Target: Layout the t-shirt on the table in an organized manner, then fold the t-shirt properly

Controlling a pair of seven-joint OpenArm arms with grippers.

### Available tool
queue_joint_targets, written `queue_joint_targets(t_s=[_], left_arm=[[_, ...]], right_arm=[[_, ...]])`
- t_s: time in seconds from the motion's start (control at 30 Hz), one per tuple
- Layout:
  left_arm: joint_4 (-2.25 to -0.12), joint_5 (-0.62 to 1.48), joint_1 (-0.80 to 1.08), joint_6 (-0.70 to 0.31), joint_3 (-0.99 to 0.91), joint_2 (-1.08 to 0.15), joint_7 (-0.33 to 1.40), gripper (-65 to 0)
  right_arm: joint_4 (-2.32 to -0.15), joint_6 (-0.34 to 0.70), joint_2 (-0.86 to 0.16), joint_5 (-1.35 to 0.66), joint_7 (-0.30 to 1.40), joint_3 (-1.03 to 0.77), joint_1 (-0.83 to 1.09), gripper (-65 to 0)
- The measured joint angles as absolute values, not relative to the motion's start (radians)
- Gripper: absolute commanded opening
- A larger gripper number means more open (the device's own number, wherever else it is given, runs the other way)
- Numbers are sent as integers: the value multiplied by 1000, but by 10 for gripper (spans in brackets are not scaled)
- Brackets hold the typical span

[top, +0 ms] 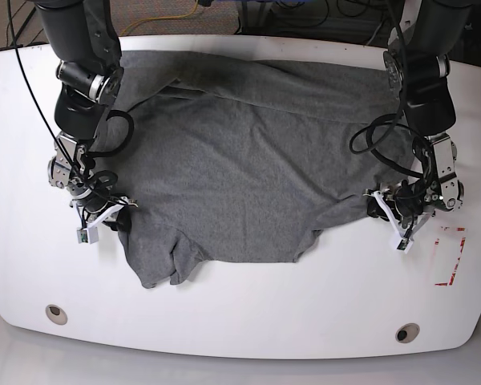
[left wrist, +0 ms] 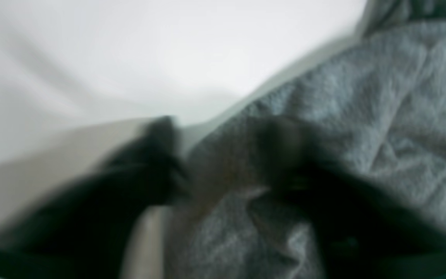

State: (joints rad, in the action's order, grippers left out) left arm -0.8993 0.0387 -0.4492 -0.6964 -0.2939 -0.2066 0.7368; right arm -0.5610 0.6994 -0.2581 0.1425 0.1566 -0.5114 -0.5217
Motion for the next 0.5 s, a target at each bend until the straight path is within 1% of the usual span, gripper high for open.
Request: queue_joint_targets(t_s=[0.07, 0.27, 0.5], left_arm=[[-899, 41, -449, -696, -294, -205, 739, -649], [-925, 36, -443, -697, -294, -203, 750, -650], [-1142, 31, -348, -696, -282, -201, 756, -646]], right_arm=[[-561, 699, -258, 142, 157, -511, -522, -561], [-561, 699, -258, 142, 157, -511, -522, -561], [-561, 699, -258, 142, 157, -511, -522, -561]])
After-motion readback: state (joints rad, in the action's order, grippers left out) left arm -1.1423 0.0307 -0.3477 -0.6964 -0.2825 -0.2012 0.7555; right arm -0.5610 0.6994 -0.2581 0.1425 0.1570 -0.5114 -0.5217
